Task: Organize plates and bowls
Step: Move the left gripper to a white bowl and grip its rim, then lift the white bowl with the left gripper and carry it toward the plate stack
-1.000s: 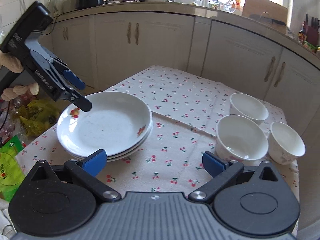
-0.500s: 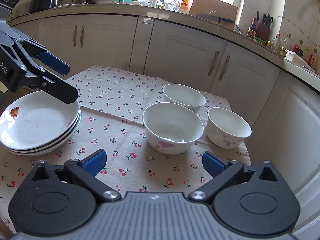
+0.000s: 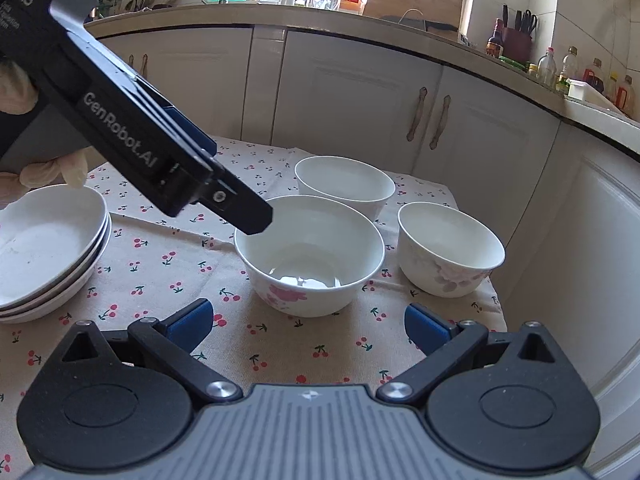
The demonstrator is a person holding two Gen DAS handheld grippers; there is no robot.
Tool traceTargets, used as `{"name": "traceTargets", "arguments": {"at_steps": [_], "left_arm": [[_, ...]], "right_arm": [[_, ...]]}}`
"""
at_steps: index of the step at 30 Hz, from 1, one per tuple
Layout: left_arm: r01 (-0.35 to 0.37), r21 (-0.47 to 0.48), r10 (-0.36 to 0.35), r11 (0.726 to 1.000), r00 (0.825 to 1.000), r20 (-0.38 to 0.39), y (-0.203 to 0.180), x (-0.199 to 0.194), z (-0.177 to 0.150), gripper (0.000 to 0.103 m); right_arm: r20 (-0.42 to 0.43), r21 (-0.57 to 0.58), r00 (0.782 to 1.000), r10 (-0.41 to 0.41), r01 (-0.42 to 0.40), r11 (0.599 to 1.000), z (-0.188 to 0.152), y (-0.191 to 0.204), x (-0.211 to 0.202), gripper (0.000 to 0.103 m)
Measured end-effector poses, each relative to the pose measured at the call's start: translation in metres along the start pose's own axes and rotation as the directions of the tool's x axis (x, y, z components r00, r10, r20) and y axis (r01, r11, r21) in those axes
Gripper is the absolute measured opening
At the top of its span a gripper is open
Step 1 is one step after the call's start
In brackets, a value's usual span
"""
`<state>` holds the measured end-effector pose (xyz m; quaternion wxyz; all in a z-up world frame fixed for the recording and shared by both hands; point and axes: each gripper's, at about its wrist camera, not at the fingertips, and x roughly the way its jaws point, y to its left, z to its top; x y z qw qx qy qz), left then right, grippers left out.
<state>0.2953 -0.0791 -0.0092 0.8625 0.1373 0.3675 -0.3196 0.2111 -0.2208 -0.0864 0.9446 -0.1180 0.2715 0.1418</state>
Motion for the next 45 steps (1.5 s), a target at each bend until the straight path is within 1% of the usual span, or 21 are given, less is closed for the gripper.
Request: {"name": "traceTargets", "arguments": {"at_steps": [2, 6, 9, 10, 13, 14, 15, 21, 24, 31, 36, 39, 41, 45], "left_arm": [[0.001, 0.006, -0.001, 1.0, 1.0, -0.019, 0.001, 0.011, 0.004, 0.097], [0.017, 0.012, -0.016, 1.0, 0.998, -0.06, 0.002, 0.031, 0.009, 0.093], [0.026, 0.02, -0.025, 0.999, 0.996, -0.08, 0.002, 0.041, 0.011, 0.087], [0.034, 0.021, -0.032, 0.999, 0.996, -0.085, 0.003, 0.045, 0.012, 0.087], [0.043, 0.027, -0.04, 0.999, 0.995, -0.094, 0.003, 0.05, 0.014, 0.086], [0.048, 0.027, -0.045, 0.998, 0.994, -0.096, 0.004, 0.052, 0.015, 0.085], [0.052, 0.027, -0.049, 0.998, 0.994, -0.1, 0.004, 0.054, 0.016, 0.081], [0.084, 0.031, -0.079, 0.996, 0.99, -0.12, 0.004, 0.059, 0.016, 0.073], [0.086, 0.043, -0.08, 0.995, 0.989, -0.125, 0.001, 0.06, 0.016, 0.073], [0.089, 0.037, -0.084, 0.995, 0.989, -0.122, 0.006, 0.063, 0.019, 0.073], [0.097, 0.036, -0.092, 0.995, 0.987, -0.13, 0.006, 0.068, 0.021, 0.073], [0.11, 0.043, -0.103, 0.993, 0.986, -0.133, 0.004, 0.069, 0.02, 0.073], [0.105, 0.048, -0.098, 0.993, 0.986, -0.133, 0.002, 0.068, 0.02, 0.072], [0.113, 0.047, -0.106, 0.993, 0.986, -0.131, 0.002, 0.066, 0.02, 0.072]], "right_arm": [[-0.005, 0.0, 1.0, 0.003, -0.003, 1.0, 0.0, -0.001, 0.008, 0.103], [-0.015, -0.002, 1.0, 0.006, -0.006, 1.0, 0.0, -0.003, 0.021, 0.101], [-0.016, -0.004, 1.0, 0.007, -0.007, 1.0, 0.001, -0.003, 0.027, 0.099], [-0.018, -0.007, 1.0, 0.008, -0.008, 1.0, 0.001, -0.004, 0.029, 0.099], [-0.018, -0.014, 1.0, 0.013, -0.013, 1.0, 0.003, -0.004, 0.032, 0.093], [-0.018, -0.015, 1.0, 0.016, -0.016, 1.0, 0.003, -0.004, 0.033, 0.091], [-0.016, -0.018, 1.0, 0.018, -0.019, 1.0, 0.003, -0.004, 0.034, 0.088], [-0.005, -0.028, 1.0, 0.025, -0.026, 0.999, 0.005, -0.003, 0.036, 0.083], [0.002, -0.027, 1.0, 0.029, -0.029, 0.999, 0.006, -0.004, 0.036, 0.081], [0.001, -0.016, 1.0, 0.031, -0.031, 0.999, 0.007, -0.005, 0.038, 0.082], [0.0, -0.007, 1.0, 0.03, -0.03, 1.0, 0.007, -0.006, 0.039, 0.086], [0.005, -0.008, 0.999, 0.035, -0.035, 0.999, 0.007, -0.007, 0.039, 0.085], [0.007, -0.008, 0.999, 0.043, -0.043, 0.999, 0.007, -0.007, 0.039, 0.083], [0.001, -0.003, 0.999, 0.045, -0.045, 0.999, 0.008, -0.008, 0.038, 0.083]]}}
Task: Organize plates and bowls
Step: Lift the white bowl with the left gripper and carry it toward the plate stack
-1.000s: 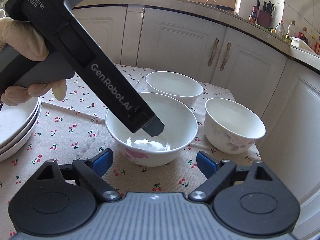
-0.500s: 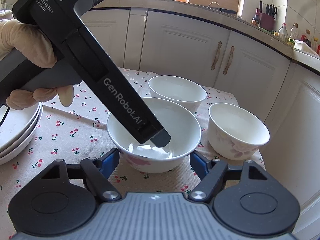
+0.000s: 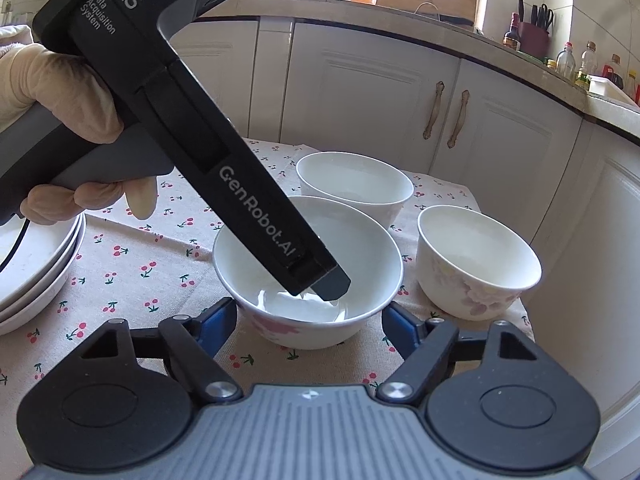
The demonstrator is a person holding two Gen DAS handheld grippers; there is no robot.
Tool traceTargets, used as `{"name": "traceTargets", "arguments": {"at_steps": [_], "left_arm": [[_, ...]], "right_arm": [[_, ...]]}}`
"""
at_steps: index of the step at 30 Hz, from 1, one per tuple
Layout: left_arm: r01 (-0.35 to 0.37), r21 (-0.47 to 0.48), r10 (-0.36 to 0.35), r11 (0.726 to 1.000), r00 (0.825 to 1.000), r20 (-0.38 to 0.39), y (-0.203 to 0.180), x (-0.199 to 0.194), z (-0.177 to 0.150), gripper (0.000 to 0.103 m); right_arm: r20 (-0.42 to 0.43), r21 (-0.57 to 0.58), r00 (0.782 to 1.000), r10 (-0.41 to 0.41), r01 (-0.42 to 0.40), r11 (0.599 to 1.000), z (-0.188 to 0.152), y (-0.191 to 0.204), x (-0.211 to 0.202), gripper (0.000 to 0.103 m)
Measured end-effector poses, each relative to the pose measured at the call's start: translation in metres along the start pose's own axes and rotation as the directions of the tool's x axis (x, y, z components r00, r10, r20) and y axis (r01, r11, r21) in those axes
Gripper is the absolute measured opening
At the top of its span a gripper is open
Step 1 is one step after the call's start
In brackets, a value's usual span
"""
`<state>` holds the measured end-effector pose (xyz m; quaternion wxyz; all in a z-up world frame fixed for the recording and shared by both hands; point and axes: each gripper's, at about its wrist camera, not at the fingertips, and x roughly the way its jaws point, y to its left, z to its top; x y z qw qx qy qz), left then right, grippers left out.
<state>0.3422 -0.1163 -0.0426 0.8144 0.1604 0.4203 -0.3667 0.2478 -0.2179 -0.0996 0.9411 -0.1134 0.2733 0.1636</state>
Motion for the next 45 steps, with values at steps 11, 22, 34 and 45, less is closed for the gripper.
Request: {"name": "traceTargets", "arguments": {"at_steps": [11, 22, 34, 45], "left_arm": [[-0.008, -0.007, 0.008, 1.0, 1.0, 0.007, -0.015, -0.023, -0.013, 0.072], [-0.011, -0.039, 0.012, 0.999, 1.0, 0.022, -0.042, -0.059, -0.042, 0.073], [-0.011, -0.067, 0.013, 0.998, 0.999, 0.033, -0.072, -0.088, -0.085, 0.073], [-0.016, -0.099, 0.016, 0.995, 1.0, 0.001, -0.082, -0.092, -0.116, 0.073]], "right_arm": [[-0.008, -0.024, 1.0, 0.03, -0.03, 0.999, 0.004, 0.009, -0.026, 0.083], [-0.015, -0.05, 0.997, 0.08, -0.081, 0.995, -0.004, 0.025, -0.073, 0.083], [-0.055, -0.053, 0.989, 0.141, -0.143, 0.988, -0.025, 0.049, -0.106, 0.083], [-0.091, -0.083, 0.978, 0.186, -0.194, 0.978, -0.039, 0.066, -0.118, 0.083]]}}
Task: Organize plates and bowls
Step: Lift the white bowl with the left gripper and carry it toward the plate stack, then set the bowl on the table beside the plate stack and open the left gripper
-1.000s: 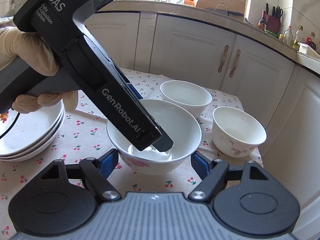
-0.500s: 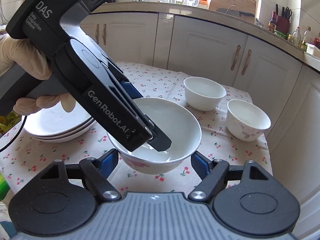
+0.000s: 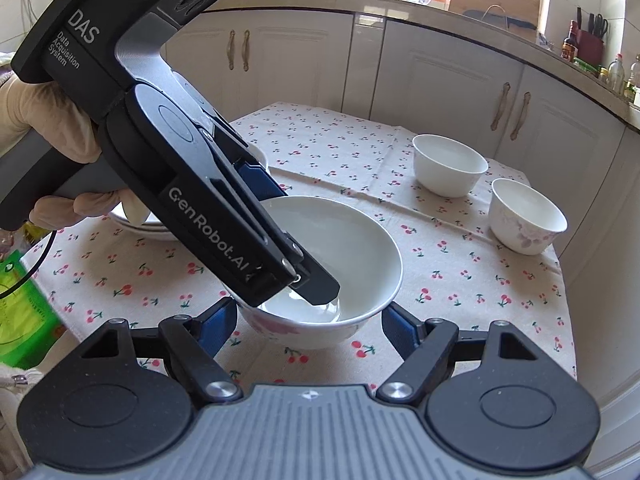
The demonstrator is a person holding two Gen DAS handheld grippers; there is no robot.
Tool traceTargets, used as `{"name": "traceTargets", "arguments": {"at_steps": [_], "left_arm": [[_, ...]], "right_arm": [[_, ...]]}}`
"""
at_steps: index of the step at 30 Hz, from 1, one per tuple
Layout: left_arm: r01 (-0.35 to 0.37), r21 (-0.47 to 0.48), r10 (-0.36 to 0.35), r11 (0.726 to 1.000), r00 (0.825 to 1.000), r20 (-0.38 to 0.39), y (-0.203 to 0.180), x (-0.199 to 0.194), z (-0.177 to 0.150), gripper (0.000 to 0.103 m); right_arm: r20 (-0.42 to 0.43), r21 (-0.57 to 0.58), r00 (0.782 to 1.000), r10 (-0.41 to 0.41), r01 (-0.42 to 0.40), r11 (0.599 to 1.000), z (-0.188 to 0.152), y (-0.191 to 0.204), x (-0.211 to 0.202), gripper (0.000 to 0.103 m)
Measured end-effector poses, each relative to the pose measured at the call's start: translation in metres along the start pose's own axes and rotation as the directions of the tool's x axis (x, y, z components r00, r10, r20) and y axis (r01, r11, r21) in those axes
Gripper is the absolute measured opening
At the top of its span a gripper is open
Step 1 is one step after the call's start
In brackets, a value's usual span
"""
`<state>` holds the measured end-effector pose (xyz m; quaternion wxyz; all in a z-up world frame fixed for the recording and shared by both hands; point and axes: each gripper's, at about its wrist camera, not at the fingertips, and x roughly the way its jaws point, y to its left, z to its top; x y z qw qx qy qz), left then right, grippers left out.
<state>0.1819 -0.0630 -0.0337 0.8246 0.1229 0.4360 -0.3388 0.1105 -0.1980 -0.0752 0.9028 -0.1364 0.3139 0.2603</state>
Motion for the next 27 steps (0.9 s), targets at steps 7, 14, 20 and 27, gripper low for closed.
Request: {"name": "traceTargets", "arguments": {"at_steps": [7, 14, 20, 27], "left_arm": [[0.0, -0.002, 0.0, 1.0, 1.0, -0.005, -0.002, 0.001, -0.003, 0.073], [0.007, -0.016, -0.008, 1.0, 1.0, -0.022, 0.0, 0.005, -0.009, 0.073], [0.024, -0.007, -0.024, 1.0, 1.0, -0.018, -0.001, 0.006, -0.009, 0.081], [-0.013, 0.039, 0.011, 0.999, 0.999, 0.043, -0.009, 0.0, -0.011, 0.095]], "right_arm": [[-0.015, 0.0, 1.0, 0.008, -0.008, 1.0, -0.004, 0.002, -0.001, 0.083], [-0.029, 0.014, 0.999, 0.038, -0.037, 0.999, -0.007, 0.0, 0.003, 0.083], [-0.028, 0.019, 0.999, 0.045, -0.045, 0.999, -0.008, -0.001, 0.004, 0.084], [0.014, 0.017, 0.998, 0.058, -0.058, 0.998, -0.008, -0.002, -0.005, 0.103]]}}
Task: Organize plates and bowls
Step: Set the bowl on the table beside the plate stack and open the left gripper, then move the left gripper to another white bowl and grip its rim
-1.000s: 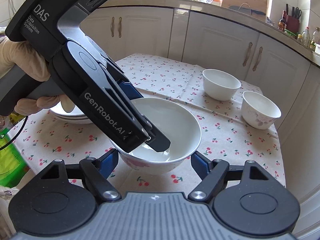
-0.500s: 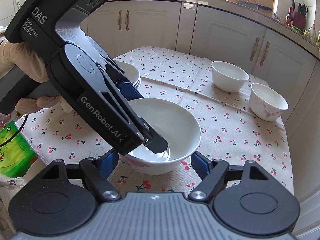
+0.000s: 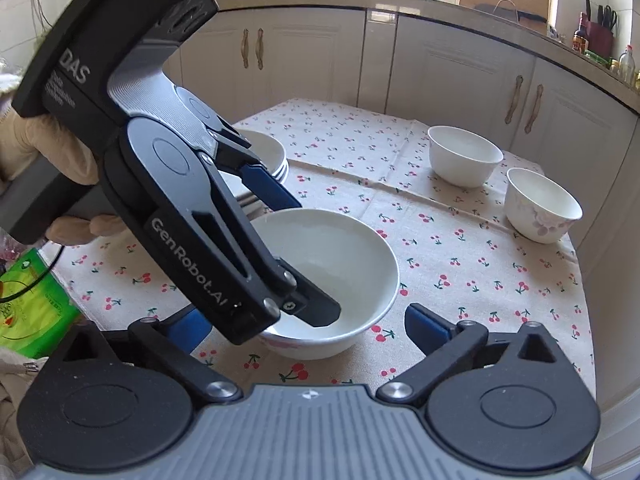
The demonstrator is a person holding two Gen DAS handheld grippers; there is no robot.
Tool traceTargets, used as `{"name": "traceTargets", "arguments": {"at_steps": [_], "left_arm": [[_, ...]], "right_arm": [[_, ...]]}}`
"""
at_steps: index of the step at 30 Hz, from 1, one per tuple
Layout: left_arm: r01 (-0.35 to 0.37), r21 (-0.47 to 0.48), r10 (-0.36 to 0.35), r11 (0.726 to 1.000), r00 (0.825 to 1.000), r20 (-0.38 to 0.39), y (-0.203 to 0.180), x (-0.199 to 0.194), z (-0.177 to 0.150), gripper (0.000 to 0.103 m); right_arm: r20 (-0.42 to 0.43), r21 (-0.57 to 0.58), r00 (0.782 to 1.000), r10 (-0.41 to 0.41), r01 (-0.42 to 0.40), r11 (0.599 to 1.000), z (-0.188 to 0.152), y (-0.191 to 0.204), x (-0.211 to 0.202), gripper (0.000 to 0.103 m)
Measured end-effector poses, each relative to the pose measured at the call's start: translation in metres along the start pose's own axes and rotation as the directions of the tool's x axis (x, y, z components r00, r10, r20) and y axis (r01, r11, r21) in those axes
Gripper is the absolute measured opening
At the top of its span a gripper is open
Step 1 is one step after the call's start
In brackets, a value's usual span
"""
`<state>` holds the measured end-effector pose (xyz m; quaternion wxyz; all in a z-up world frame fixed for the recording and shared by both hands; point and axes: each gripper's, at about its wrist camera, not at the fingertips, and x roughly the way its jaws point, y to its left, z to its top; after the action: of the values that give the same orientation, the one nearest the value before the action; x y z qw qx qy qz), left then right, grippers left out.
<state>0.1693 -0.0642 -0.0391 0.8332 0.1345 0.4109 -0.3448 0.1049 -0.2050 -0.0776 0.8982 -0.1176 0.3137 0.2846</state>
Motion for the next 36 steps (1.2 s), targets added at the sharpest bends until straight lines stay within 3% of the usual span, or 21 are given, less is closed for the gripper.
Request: {"name": "traceTargets", "arguments": {"at_steps": [10, 16, 28, 36], "left_arm": [[-0.041, 0.019, 0.038, 0.999, 0.991, 0.132, 0.001, -0.026, 0.001, 0.101], [-0.053, 0.027, 0.047, 0.998, 0.978, 0.201, 0.004, -0.037, 0.015, 0.102], [-0.091, 0.049, 0.078, 0.995, 0.971, 0.225, 0.018, -0.027, 0.085, 0.102], [-0.054, 0.072, 0.038, 0.996, 0.979, 0.2, 0.03, 0.009, 0.138, 0.102]], "right_arm": [[0.053, 0.054, 0.998, -0.024, 0.021, 0.998, 0.003, -0.016, -0.019, 0.103], [0.083, 0.09, 0.992, -0.094, 0.086, 0.992, 0.004, -0.036, -0.031, 0.103], [0.081, 0.129, 0.957, -0.278, 0.267, 0.955, 0.009, -0.099, -0.023, 0.103], [0.077, 0.097, 0.945, -0.317, 0.31, 0.946, 0.018, -0.132, -0.003, 0.103]]}}
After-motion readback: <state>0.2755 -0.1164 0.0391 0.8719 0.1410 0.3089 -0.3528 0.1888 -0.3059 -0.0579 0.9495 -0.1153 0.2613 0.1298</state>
